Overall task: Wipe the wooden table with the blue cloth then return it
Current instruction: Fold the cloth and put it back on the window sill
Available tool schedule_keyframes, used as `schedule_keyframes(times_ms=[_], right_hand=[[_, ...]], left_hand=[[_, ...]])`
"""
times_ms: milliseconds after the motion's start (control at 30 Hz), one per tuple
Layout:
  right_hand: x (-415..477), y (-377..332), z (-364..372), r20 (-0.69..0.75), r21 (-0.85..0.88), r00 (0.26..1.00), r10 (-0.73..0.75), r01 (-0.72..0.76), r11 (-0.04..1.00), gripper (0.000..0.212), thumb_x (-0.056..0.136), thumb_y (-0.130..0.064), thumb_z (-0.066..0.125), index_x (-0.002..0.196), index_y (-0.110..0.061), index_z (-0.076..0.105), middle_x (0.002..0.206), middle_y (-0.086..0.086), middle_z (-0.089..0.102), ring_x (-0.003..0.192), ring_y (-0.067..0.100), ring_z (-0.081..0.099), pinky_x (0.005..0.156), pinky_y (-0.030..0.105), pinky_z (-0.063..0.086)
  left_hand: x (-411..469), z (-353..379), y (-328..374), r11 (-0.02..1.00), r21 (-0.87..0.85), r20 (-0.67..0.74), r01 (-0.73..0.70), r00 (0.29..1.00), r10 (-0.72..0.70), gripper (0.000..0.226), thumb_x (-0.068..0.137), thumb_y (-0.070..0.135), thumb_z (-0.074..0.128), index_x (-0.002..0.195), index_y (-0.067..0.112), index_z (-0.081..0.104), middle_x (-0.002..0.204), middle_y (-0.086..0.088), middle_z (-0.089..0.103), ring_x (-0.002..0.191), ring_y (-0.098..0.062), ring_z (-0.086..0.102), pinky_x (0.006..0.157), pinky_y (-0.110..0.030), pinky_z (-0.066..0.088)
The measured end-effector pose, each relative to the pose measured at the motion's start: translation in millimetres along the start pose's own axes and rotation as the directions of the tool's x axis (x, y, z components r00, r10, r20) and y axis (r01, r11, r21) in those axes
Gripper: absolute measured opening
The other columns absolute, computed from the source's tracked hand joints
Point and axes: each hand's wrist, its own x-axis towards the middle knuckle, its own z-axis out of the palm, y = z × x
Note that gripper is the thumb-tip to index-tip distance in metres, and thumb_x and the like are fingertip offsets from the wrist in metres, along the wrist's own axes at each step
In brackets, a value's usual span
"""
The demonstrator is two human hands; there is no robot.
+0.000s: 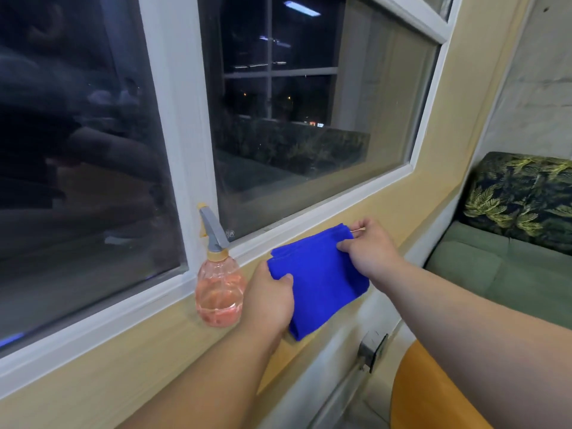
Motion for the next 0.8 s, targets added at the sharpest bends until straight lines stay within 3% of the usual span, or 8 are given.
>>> schedule_keyframes(times_ms=[267, 333, 400, 533, 600, 667, 733, 800], right_hand=[[59, 14, 63, 0.112, -0.211, 0.99, -0.087, 0.109, 0.971, 0.023, 0.089, -0.01, 0.066, 0.092, -0.026, 0.05, 0.081, -0.003, 0.064, 0.075, 0.017, 0.063, 0.064, 0.032, 0.048], [62, 18, 75, 0.179, -0.278, 0.977, -0.116, 0.164, 0.946, 0.021, 0.091, -0.013, 0.066, 0.101, -0.025, 0.051, 0.087, -0.002, 0.067, 0.081, 0.02, 0.063, 0.07, 0.033, 0.049], [64, 21, 81, 0.247, -0.312, 0.96, -0.133, 0.208, 0.927, 0.028, 0.094, -0.018, 0.067, 0.117, -0.023, 0.053, 0.107, -0.004, 0.07, 0.094, 0.019, 0.063, 0.079, 0.032, 0.047], [64, 23, 78, 0.297, -0.424, 0.908, -0.295, 0.402, 0.811, 0.037, 0.101, -0.028, 0.056, 0.138, -0.022, 0.055, 0.141, -0.002, 0.062, 0.128, 0.022, 0.057, 0.105, 0.033, 0.041], [59, 25, 75, 0.387, -0.44, 0.85, -0.356, 0.51, 0.739, 0.037, 0.105, -0.028, 0.048, 0.141, -0.02, 0.056, 0.146, 0.002, 0.059, 0.137, 0.022, 0.05, 0.109, 0.031, 0.036], [53, 30, 77, 0.619, -0.437, 0.717, -0.321, 0.653, 0.618, 0.042, 0.107, -0.031, 0.04, 0.143, -0.016, 0.054, 0.151, 0.008, 0.054, 0.147, 0.024, 0.037, 0.115, 0.032, 0.029], [50, 38, 77, 0.779, -0.455, 0.596, -0.194, 0.75, 0.479, 0.049, 0.11, -0.032, 0.033, 0.155, -0.014, 0.04, 0.165, 0.007, 0.035, 0.155, 0.021, 0.018, 0.122, 0.028, 0.012], [53, 42, 75, 0.802, -0.495, 0.587, -0.114, 0.758, 0.424, 0.053, 0.112, -0.033, 0.029, 0.161, -0.017, 0.021, 0.171, 0.001, 0.013, 0.157, 0.014, 0.002, 0.12, 0.022, -0.004]], left_hand=[[40, 7, -2, 0.977, 0.182, -0.137, 0.107, 0.987, -0.083, 0.033, 0.092, 0.012, 0.046, 0.125, 0.008, 0.041, 0.119, -0.013, 0.058, 0.105, -0.034, 0.054, 0.079, -0.034, 0.038], [35, 12, -5, 0.982, 0.148, -0.143, 0.115, 0.985, -0.094, 0.048, 0.086, 0.007, 0.048, 0.133, 0.007, 0.036, 0.128, -0.013, 0.051, 0.114, -0.033, 0.051, 0.09, -0.036, 0.043], [26, 17, -6, 0.975, 0.218, -0.134, 0.052, 0.991, -0.023, 0.067, 0.081, 0.005, 0.048, 0.143, 0.006, 0.024, 0.147, -0.015, 0.034, 0.135, -0.034, 0.033, 0.109, -0.042, 0.032], [20, 19, -5, 0.731, 0.644, 0.078, -0.228, 0.969, 0.233, 0.075, 0.089, 0.012, 0.04, 0.15, 0.011, -0.004, 0.159, -0.013, -0.019, 0.144, -0.029, -0.022, 0.117, -0.041, -0.007], [37, 22, -15, 0.515, 0.787, 0.234, -0.341, 0.936, 0.263, 0.073, 0.088, 0.02, 0.029, 0.149, 0.003, -0.008, 0.158, -0.019, -0.019, 0.143, -0.034, -0.026, 0.118, -0.045, -0.007], [54, 25, -27, 0.378, 0.855, 0.307, -0.356, 0.934, 0.185, 0.071, 0.09, 0.027, 0.022, 0.148, -0.003, -0.007, 0.158, -0.023, -0.011, 0.144, -0.038, -0.02, 0.118, -0.048, -0.002], [62, 24, -35, 0.372, 0.876, 0.313, -0.305, 0.949, 0.04, 0.069, 0.097, 0.036, 0.019, 0.148, -0.002, -0.008, 0.159, -0.021, -0.01, 0.146, -0.035, -0.014, 0.119, -0.046, -0.001], [61, 24, -44, 0.382, 0.877, 0.318, -0.292, 0.948, -0.004, 0.072, 0.098, 0.045, 0.016, 0.148, -0.002, -0.007, 0.16, -0.019, -0.009, 0.147, -0.032, -0.011, 0.119, -0.044, -0.002]])
